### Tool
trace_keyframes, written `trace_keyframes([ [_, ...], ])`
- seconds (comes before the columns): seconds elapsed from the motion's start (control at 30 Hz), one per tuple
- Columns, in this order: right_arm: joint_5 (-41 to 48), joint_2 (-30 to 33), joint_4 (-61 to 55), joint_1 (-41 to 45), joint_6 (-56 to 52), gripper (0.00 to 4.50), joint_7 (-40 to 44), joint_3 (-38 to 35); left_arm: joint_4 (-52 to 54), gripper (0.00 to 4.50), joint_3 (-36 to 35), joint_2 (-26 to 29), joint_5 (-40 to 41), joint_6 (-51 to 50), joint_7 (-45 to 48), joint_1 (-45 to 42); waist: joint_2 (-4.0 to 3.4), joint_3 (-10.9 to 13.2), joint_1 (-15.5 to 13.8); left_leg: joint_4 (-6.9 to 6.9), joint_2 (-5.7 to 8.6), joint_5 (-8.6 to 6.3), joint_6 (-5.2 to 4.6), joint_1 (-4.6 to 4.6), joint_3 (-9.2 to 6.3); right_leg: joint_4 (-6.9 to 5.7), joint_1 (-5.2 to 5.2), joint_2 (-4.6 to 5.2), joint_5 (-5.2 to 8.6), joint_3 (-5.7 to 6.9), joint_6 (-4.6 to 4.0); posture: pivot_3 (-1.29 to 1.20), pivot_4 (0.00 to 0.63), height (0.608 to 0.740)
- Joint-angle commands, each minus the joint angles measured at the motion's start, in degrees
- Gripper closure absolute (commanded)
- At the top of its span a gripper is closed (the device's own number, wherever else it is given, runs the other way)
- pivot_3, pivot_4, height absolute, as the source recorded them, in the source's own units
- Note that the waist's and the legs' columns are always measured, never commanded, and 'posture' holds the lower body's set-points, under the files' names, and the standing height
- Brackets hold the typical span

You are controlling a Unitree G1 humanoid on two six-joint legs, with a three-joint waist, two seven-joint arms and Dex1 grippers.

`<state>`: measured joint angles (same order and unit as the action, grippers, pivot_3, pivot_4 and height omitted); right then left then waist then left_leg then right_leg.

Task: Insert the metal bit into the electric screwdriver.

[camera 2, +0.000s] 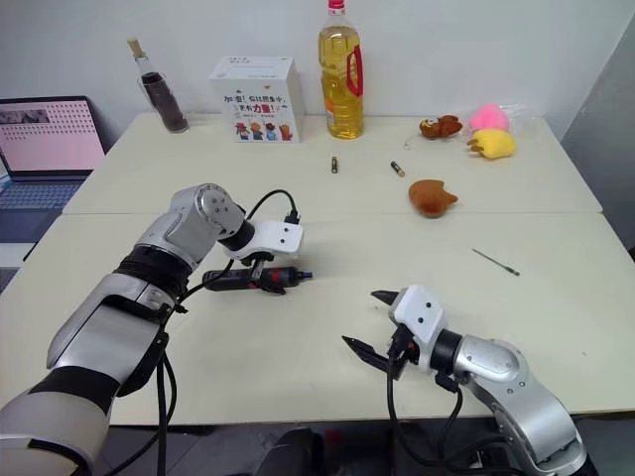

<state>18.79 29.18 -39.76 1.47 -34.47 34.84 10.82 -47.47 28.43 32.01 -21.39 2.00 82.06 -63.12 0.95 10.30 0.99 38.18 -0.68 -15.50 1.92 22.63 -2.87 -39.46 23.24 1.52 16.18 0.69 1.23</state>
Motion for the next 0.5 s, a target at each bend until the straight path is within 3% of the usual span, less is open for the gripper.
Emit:
trace_keyframes([
  [0.03, 0.3, -0.2, -1.2, 0.3, 0.7, 0.02, -0.5, -0.1, 0.0, 0.0, 1.6, -1.2, -1.0, 1.0, 0.7, 1.7, 0.0, 0.0, -0.1, 0.0, 0.0, 0.0, 0.0, -0.01, 0.0, 0.01, -0.02, 0.01, 0.0, 0.0, 0.0, 0.0, 0.15, 0.74],
  [0.17, 0.5, -0.3, -1.2, 0.3, 0.5, 0.0, -0.7, -0.4, -0.9, 0.53, 1.1, -1.5, -0.4, 0.4, 1.7, 2.2, -0.01, -0.1, -0.1, 0.0, 0.01, 0.0, 0.0, -0.05, 0.02, 0.0, -0.04, 0.01, 0.0, -0.02, 0.0, 0.0, 0.15, 0.74],
  [0.5, 1.9, -0.3, -1.2, 1.3, -0.6, 0.0, -1.1, -1.7, -0.8, 2.67, 0.1, -1.4, -0.5, 0.2, 1.1, 1.9, -0.02, -0.1, -0.3, 0.03, 0.01, 0.0, 0.0, -0.09, 0.0, -0.09, -0.07, 0.02, 0.0, -0.01, 0.0, 0.0, 0.15, 0.74],
])
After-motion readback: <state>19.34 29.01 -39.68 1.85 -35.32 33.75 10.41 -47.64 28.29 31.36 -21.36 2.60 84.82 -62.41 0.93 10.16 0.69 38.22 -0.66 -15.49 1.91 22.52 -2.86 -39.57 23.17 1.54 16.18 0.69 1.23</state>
